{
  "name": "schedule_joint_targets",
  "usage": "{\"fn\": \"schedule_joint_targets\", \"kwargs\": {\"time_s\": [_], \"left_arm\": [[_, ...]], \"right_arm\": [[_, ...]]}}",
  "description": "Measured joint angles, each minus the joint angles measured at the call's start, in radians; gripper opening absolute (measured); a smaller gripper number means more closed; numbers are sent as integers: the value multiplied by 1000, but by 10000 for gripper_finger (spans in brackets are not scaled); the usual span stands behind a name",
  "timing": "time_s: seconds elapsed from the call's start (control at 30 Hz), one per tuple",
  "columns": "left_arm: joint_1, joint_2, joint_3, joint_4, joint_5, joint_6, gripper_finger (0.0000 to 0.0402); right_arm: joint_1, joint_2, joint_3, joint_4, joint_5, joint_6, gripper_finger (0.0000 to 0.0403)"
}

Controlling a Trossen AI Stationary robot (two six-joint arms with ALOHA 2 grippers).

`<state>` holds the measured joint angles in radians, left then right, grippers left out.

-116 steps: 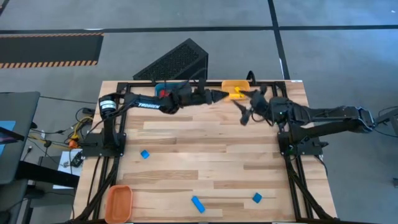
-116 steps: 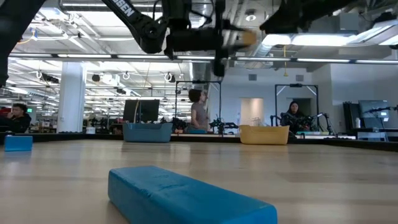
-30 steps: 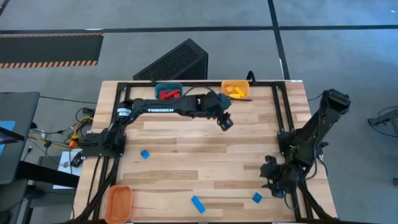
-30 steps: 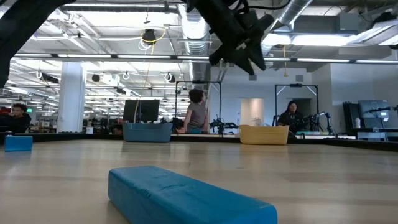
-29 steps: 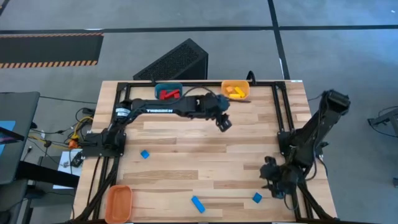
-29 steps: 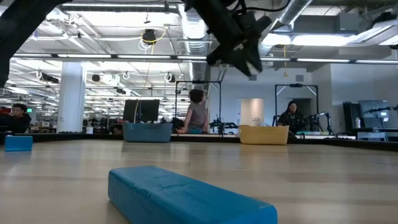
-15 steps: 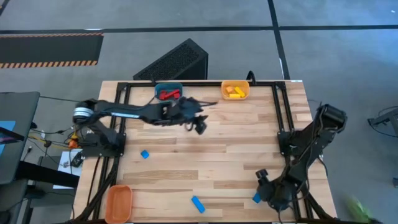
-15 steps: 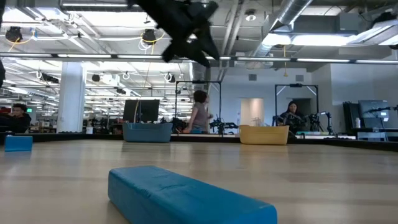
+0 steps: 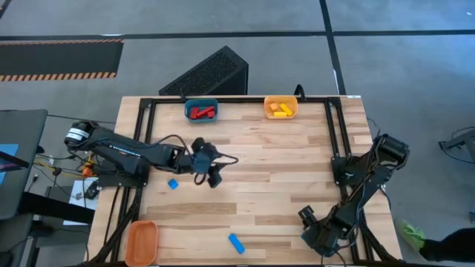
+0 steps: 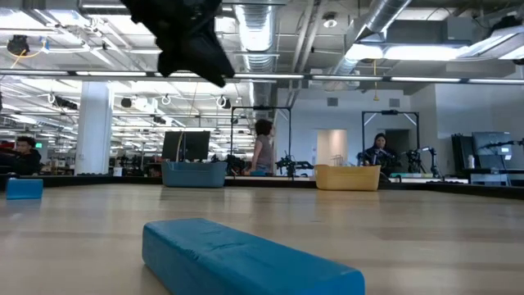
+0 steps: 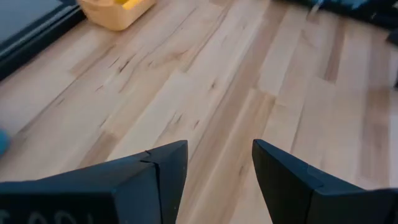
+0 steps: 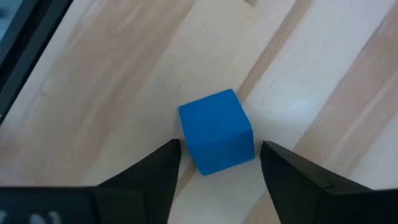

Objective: Sort & place blocks by color
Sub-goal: Put the bottom right blue block into the orange bin

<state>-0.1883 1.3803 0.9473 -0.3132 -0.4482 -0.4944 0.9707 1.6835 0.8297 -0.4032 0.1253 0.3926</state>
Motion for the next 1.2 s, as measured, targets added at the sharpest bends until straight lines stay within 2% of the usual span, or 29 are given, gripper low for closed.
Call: {"fn": "schedule_joint_targets", "kwargs": {"time_s": [0.37,0.53,0.7,1.0,1.2], "left_arm": [[-96,-94,-2,-78,-99,-26,171],[-118,-137,-1,-114,-118,-60,171],[-126,-136,-1,-90,-113,-94,171],[-59,-93,0,93,49,-97,171],[0,-20,-1,246,195,-190,174]], "right_arm": [[-54,3,38,-4,-58,5,135],[-103,-7,37,-1,-64,108,130],[-182,-43,37,2,97,156,140],[-371,-124,36,54,342,200,136],[-467,-126,66,174,359,75,136]]}}
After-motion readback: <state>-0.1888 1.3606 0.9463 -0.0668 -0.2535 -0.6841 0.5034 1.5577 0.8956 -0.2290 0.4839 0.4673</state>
